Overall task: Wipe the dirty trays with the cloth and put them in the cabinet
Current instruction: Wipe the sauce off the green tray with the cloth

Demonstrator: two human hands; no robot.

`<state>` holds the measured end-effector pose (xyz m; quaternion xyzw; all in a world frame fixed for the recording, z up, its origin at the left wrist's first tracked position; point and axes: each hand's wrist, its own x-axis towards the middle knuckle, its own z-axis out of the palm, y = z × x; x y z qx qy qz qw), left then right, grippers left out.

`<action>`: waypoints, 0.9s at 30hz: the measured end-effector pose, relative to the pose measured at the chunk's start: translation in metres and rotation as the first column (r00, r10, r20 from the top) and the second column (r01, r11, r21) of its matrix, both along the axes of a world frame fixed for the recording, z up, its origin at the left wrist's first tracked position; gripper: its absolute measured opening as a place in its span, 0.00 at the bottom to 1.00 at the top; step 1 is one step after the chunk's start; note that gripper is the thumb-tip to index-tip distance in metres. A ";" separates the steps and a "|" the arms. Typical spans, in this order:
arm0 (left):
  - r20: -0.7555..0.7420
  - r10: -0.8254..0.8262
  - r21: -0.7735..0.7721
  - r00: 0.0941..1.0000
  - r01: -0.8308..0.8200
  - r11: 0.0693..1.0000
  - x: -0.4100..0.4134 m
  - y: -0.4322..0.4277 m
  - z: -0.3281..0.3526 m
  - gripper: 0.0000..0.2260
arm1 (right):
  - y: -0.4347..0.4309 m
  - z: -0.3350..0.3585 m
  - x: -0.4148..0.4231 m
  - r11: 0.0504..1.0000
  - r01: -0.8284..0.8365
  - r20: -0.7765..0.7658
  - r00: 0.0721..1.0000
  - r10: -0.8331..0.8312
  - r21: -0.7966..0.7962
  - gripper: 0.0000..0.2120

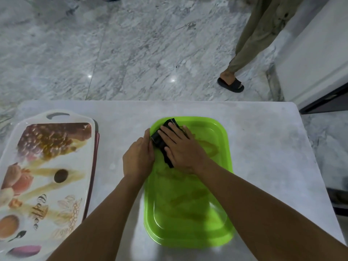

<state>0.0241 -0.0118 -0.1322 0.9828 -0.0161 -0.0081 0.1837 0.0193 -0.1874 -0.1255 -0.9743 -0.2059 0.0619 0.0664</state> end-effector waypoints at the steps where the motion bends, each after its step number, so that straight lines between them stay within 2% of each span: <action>1: 0.001 -0.001 0.009 1.000 0.001 1.000 0.000 -0.001 0.000 0.20 | 0.000 -0.001 -0.001 1.000 0.016 0.016 1.000 -0.016 0.006 0.28; 15: 0.018 0.054 -0.023 0.998 -0.054 0.998 -0.004 -0.008 0.008 0.14 | 0.004 -0.003 -0.011 0.974 0.205 0.018 0.978 -0.208 0.093 0.27; 27: 0.019 0.079 -0.034 0.997 -0.079 0.996 -0.005 -0.010 0.009 0.13 | -0.066 0.001 -0.039 0.909 0.399 0.099 0.916 -0.389 -0.123 0.29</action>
